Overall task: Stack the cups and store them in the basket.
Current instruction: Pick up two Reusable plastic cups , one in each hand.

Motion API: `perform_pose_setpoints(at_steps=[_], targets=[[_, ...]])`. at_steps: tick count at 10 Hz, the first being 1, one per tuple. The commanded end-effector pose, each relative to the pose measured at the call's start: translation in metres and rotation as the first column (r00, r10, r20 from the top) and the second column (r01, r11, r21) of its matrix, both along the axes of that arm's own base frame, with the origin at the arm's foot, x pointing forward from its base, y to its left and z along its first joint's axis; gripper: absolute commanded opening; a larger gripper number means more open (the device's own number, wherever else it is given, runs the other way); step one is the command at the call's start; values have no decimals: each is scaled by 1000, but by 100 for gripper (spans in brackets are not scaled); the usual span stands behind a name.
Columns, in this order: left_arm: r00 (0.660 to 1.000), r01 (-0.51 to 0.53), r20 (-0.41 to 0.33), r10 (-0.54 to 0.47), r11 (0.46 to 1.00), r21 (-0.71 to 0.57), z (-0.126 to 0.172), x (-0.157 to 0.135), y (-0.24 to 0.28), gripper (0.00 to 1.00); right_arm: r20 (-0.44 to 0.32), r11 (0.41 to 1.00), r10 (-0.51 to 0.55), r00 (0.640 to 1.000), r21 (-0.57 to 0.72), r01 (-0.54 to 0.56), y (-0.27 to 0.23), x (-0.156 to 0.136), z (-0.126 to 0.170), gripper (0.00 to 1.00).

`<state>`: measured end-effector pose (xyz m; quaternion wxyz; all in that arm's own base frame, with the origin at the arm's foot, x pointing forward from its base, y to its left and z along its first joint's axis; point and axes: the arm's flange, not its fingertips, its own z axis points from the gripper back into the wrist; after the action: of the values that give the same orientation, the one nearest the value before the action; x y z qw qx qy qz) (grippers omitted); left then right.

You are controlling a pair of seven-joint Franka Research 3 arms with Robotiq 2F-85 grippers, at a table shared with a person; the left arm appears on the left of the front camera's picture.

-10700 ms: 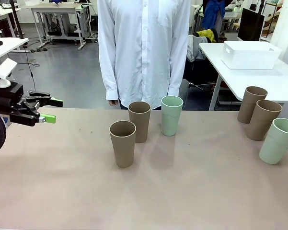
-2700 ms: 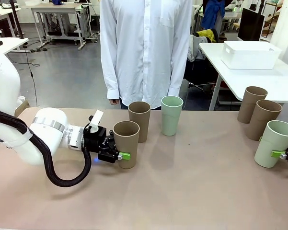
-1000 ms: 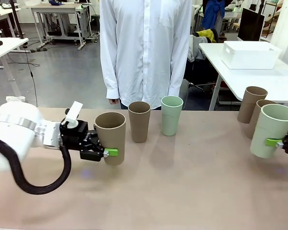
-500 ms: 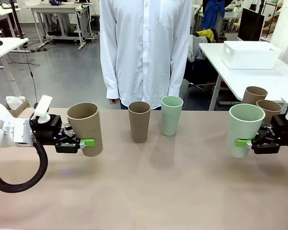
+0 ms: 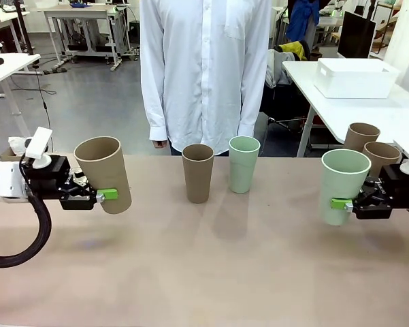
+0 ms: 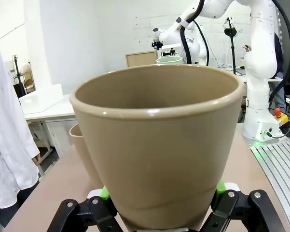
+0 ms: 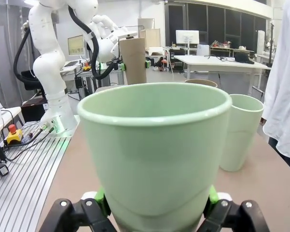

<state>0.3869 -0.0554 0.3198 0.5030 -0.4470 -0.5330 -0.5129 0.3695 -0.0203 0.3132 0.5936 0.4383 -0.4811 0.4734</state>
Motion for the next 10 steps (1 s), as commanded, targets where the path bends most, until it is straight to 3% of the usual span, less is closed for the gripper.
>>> perform_pose_setpoints(at_steps=[1, 9, 10], targets=[[999, -16, 47, 17, 1000, -21, -28, -102, -16, 83, 12, 999, -36, 999, 16, 36, 21, -17, 0, 84], [993, -103, 49, 105, 993, -49, -23, -117, -25, 83, -6, 998, -10, 1000, 54, 10, 27, -28, -5, 84], [999, -50, -7, 50, 999, -17, -3, 9, -2, 83, -14, 999, -18, 1000, 30, 19, 10, 5, -6, 84]])
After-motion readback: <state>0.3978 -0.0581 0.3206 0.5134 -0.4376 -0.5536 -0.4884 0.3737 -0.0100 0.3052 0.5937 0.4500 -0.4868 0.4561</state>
